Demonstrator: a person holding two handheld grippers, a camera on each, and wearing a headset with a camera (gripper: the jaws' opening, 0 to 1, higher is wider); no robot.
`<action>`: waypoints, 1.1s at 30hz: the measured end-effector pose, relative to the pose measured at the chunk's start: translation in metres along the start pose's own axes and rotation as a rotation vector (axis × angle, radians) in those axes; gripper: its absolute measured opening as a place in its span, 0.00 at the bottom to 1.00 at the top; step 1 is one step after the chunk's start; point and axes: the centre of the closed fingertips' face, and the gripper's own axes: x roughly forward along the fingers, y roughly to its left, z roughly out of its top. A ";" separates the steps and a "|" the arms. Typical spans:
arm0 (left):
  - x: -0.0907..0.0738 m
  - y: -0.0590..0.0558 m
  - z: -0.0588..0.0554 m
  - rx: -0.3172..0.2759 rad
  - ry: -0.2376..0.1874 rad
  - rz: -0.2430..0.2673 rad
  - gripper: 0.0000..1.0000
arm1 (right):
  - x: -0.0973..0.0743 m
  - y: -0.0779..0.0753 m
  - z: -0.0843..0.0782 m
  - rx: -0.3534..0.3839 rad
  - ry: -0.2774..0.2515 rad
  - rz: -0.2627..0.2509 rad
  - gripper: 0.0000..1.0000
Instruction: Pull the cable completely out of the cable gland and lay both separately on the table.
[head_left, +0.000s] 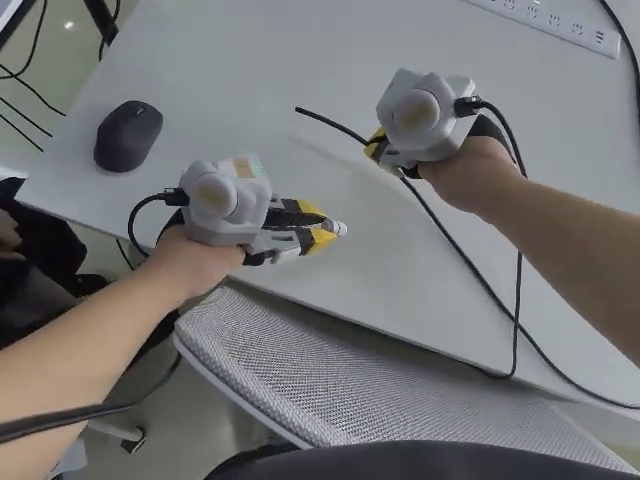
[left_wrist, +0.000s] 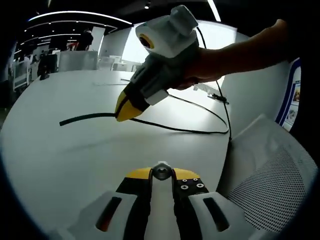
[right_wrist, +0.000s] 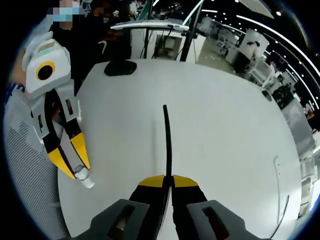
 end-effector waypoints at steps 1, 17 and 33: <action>0.000 0.003 -0.002 0.008 0.005 0.016 0.16 | 0.002 0.002 0.001 -0.002 -0.001 0.005 0.00; 0.004 0.011 -0.010 -0.001 0.004 0.068 0.16 | 0.021 0.035 0.003 -0.048 0.008 0.071 0.00; 0.003 0.008 -0.022 0.051 0.077 0.068 0.16 | 0.023 0.038 0.001 -0.004 -0.006 0.075 0.00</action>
